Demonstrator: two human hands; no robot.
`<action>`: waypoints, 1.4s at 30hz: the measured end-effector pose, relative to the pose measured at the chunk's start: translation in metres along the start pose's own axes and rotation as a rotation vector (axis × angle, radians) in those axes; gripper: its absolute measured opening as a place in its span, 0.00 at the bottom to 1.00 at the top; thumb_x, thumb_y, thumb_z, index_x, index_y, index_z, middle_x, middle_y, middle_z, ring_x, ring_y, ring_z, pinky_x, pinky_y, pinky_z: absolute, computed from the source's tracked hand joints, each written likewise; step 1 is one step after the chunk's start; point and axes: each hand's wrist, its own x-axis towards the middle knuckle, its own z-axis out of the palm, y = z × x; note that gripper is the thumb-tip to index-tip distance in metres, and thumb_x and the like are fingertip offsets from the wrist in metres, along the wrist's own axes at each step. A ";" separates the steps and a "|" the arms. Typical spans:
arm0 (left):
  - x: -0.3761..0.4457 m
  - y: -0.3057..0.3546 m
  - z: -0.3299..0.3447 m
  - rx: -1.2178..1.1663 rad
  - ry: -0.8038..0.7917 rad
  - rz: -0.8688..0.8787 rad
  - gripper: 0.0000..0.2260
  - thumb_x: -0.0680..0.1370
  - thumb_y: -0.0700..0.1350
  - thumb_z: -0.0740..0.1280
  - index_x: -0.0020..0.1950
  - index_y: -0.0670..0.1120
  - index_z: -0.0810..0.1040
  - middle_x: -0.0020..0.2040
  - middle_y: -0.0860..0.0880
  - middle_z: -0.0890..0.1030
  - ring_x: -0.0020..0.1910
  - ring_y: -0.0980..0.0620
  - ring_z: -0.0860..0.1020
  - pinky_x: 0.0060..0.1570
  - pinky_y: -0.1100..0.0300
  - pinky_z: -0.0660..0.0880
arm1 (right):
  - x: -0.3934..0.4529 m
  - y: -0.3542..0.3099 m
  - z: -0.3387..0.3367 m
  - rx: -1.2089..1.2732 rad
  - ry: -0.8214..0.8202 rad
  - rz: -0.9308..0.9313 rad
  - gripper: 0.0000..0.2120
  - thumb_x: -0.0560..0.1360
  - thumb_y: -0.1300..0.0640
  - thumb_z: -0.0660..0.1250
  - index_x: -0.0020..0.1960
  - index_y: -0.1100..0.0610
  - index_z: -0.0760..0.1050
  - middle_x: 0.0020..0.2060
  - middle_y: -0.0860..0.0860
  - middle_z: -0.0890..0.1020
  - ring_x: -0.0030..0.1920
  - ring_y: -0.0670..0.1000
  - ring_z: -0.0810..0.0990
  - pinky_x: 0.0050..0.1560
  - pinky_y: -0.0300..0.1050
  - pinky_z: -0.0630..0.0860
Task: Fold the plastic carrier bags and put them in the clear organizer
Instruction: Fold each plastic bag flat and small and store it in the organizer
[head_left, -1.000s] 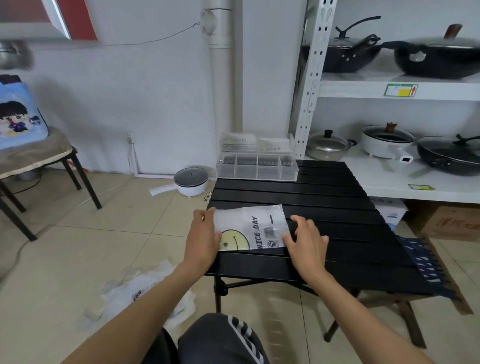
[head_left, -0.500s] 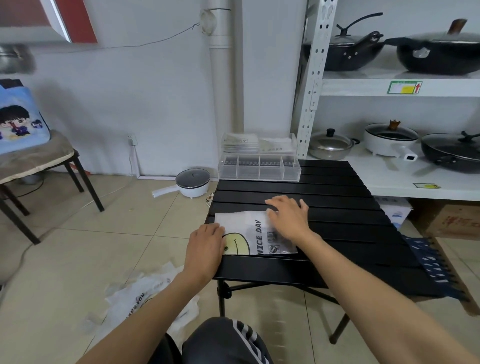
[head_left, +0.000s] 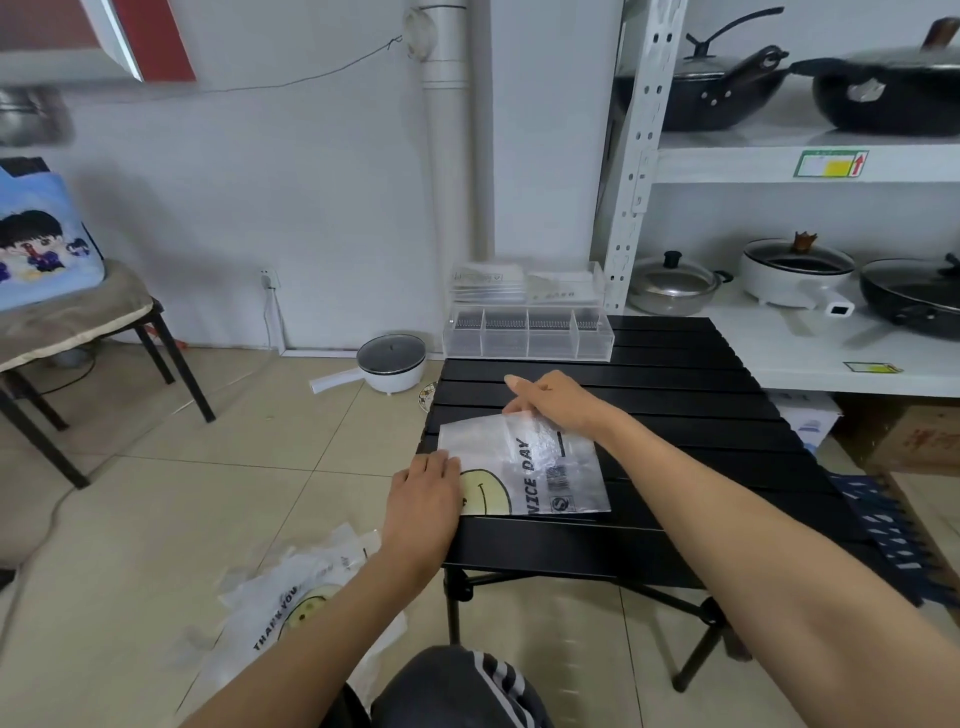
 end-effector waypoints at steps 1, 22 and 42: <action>0.000 0.000 0.000 0.003 -0.005 -0.001 0.16 0.81 0.44 0.58 0.69 0.48 0.66 0.71 0.49 0.66 0.68 0.49 0.65 0.63 0.56 0.66 | 0.001 -0.004 0.001 -0.014 -0.031 -0.004 0.33 0.80 0.37 0.56 0.34 0.63 0.79 0.22 0.45 0.77 0.25 0.42 0.76 0.58 0.48 0.74; -0.002 0.005 -0.005 0.041 -0.019 0.008 0.17 0.80 0.43 0.57 0.69 0.46 0.65 0.70 0.47 0.66 0.66 0.46 0.67 0.61 0.54 0.67 | 0.013 -0.037 -0.011 -0.529 -0.278 0.028 0.33 0.72 0.24 0.50 0.43 0.52 0.76 0.41 0.46 0.75 0.46 0.52 0.73 0.62 0.51 0.67; -0.003 0.005 -0.008 0.093 -0.022 0.035 0.15 0.79 0.42 0.60 0.66 0.46 0.68 0.67 0.47 0.69 0.64 0.47 0.69 0.56 0.55 0.70 | -0.051 0.017 0.021 -0.791 0.108 -0.374 0.14 0.81 0.54 0.59 0.64 0.47 0.77 0.63 0.46 0.77 0.62 0.50 0.74 0.65 0.52 0.68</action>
